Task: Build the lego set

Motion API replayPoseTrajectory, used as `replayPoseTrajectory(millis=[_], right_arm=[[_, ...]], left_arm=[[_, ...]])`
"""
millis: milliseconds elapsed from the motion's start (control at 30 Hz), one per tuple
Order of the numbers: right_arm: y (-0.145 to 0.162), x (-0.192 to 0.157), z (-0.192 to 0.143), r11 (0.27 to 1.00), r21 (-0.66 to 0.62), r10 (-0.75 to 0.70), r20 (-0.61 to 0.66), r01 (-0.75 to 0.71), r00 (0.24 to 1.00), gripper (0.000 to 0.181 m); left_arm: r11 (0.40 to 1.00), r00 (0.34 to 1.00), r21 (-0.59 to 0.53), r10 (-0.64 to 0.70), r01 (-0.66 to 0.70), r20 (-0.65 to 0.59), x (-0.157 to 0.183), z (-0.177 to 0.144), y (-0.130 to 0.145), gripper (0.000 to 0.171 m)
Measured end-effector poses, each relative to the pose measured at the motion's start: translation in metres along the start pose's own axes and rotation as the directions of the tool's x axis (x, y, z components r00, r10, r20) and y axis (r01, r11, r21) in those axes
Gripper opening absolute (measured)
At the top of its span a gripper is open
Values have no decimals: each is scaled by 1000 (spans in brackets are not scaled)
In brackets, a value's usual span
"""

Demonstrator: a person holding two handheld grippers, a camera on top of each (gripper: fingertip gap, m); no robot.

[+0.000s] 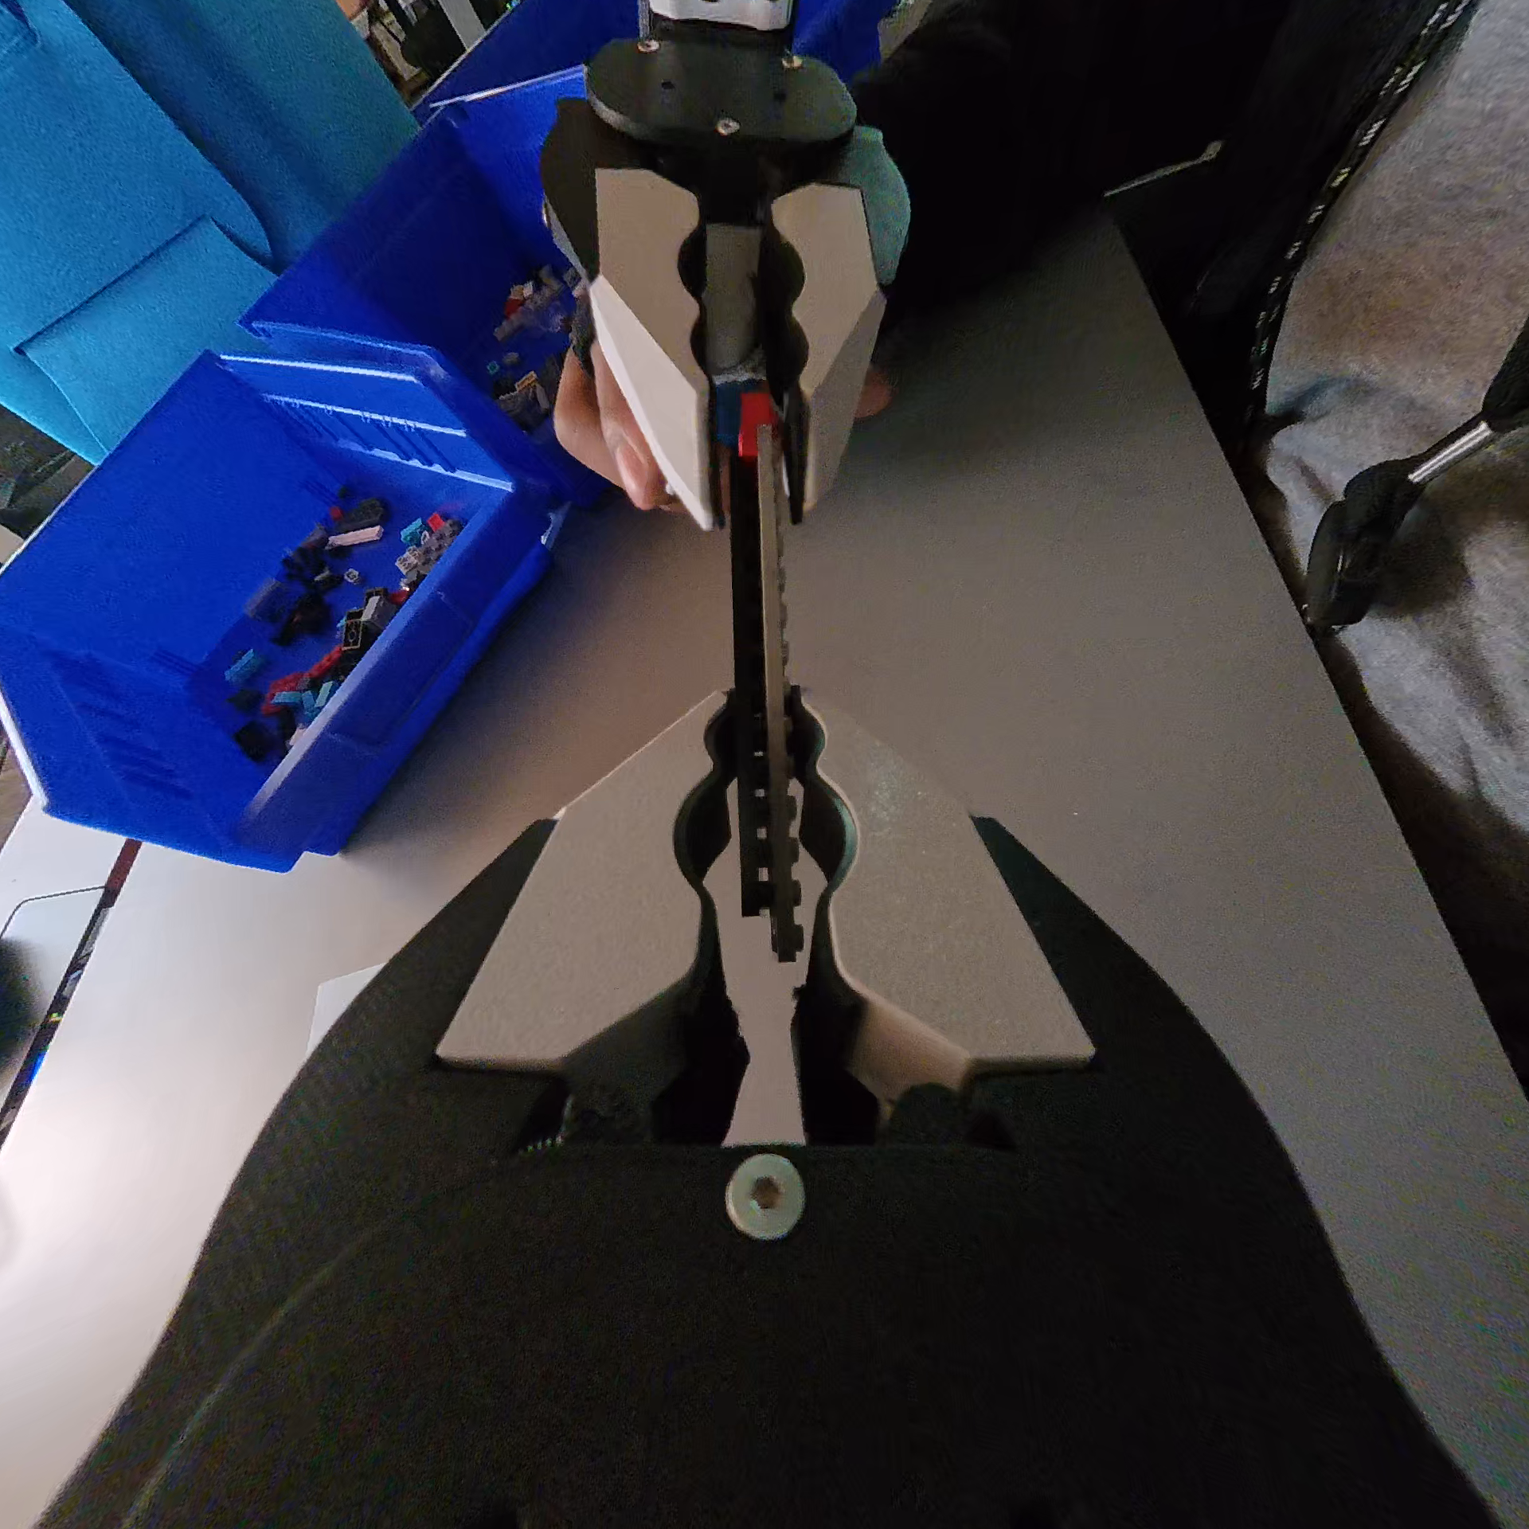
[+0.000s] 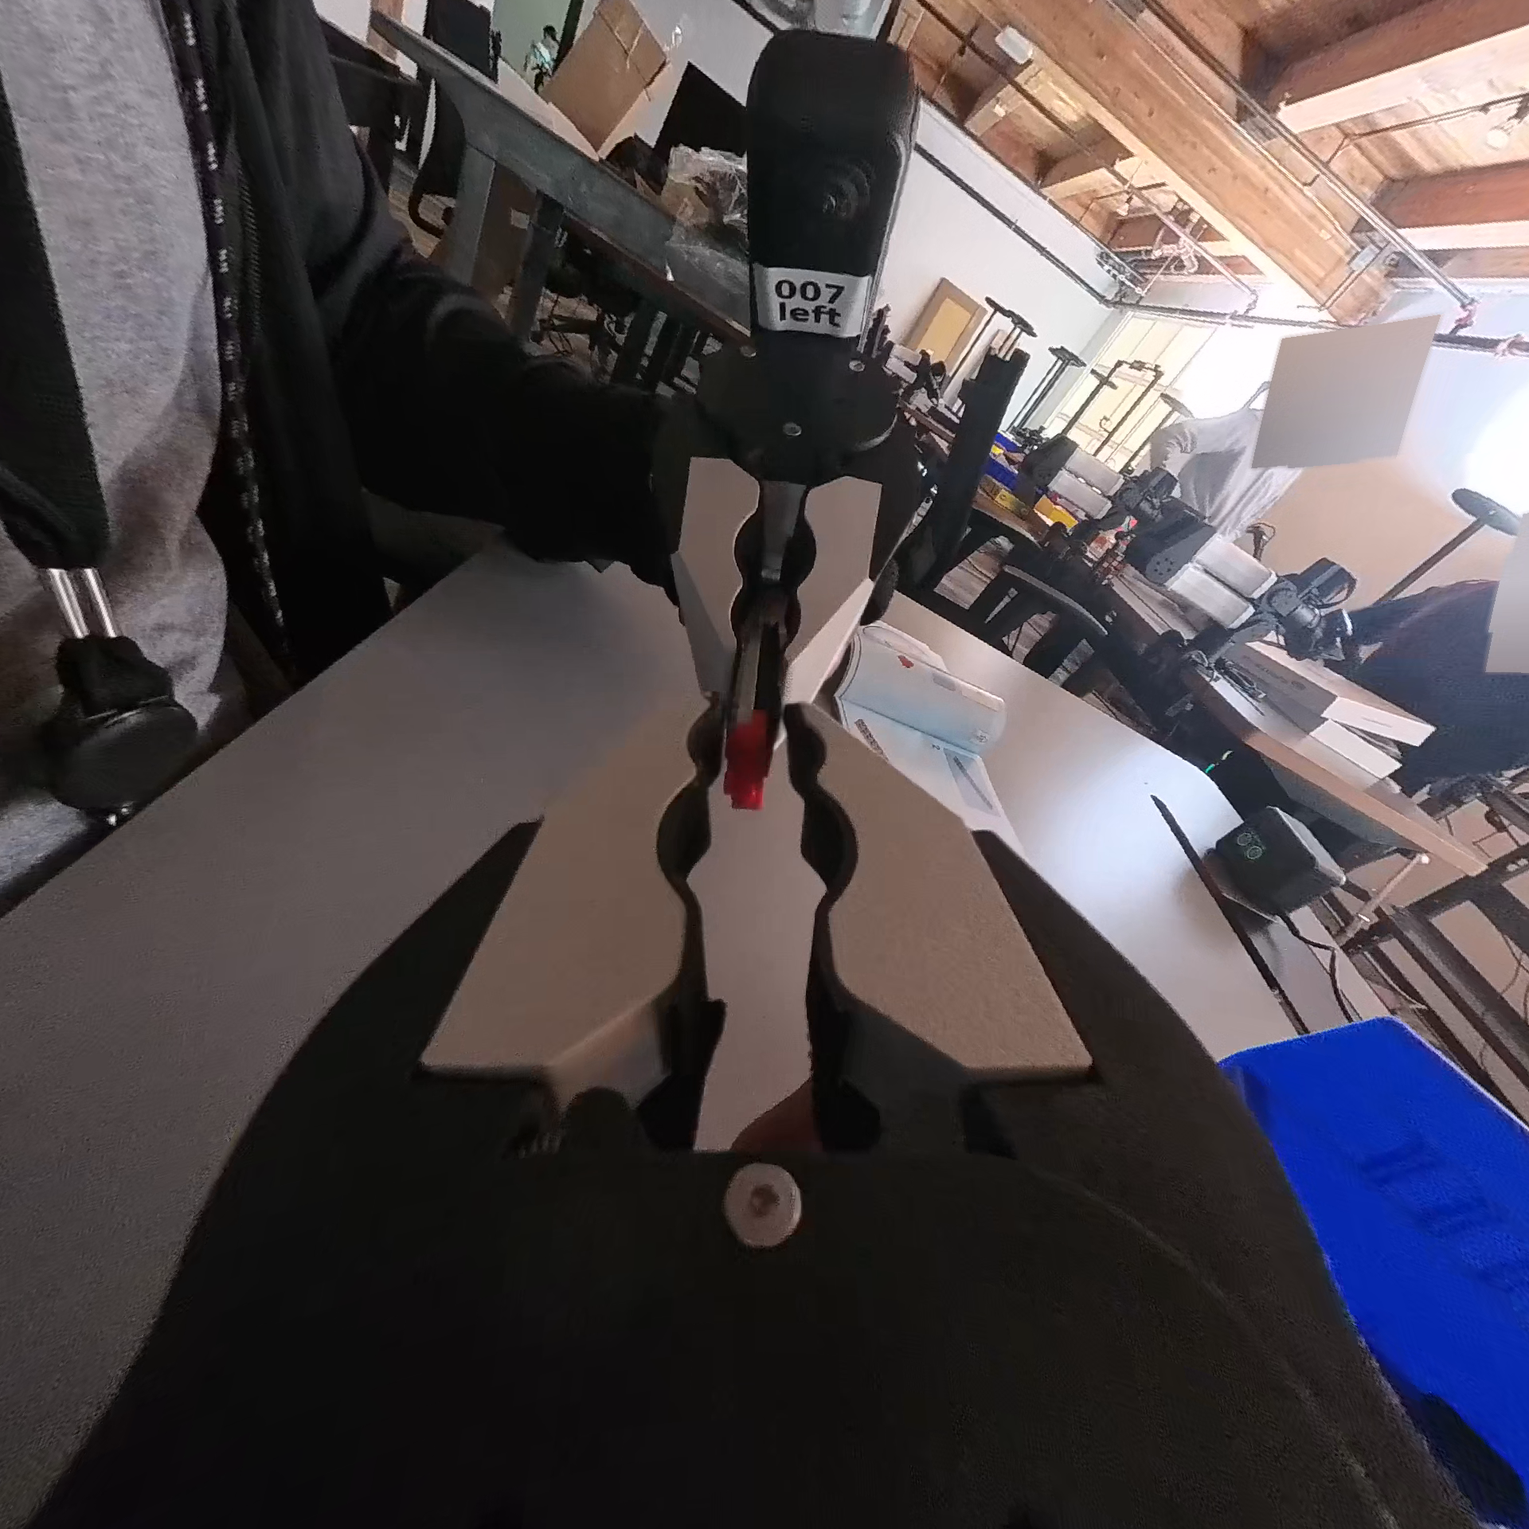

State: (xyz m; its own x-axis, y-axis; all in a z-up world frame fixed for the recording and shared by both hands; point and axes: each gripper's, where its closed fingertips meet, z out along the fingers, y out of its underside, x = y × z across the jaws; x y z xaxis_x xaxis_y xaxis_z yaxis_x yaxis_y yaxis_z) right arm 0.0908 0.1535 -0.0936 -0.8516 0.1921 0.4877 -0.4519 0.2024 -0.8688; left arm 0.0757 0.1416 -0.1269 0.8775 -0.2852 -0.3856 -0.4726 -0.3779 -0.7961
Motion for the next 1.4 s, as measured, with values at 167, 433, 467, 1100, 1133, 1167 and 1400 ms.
replayPoseTrajectory(millis=[167,433,467,1100,1133,1167,1400], right_arm=[[1,0,-1,1000,9,7,-1,-7,1000,12],[-2,-2,-1,999,32,18,21,-19,1000,11],[-3,-2,-1,999,33,15,22,-16,1000,11],[3,7,0,989,-44,-147,-83,144,986,10],[4,11,-1,982,-65,-186,-113,179,976,11],[5,15,-2,971,-94,-233,-142,221,962,11],[14,35,-3,723,-384,-680,-244,575,692,11]], left_arm=[[1000,1000,-8,-9,9,-8,1,0,0,8],[1000,999,-2,-18,18,-30,5,-1,-4,9],[1000,999,-2,-17,17,-31,5,-1,-4,9],[977,976,-9,-214,214,40,-15,-1,10,51],[961,957,15,-278,277,80,-23,-3,12,63],[936,930,62,-351,346,113,-30,-7,10,69],[291,363,419,-926,860,-102,-53,-23,6,86]])
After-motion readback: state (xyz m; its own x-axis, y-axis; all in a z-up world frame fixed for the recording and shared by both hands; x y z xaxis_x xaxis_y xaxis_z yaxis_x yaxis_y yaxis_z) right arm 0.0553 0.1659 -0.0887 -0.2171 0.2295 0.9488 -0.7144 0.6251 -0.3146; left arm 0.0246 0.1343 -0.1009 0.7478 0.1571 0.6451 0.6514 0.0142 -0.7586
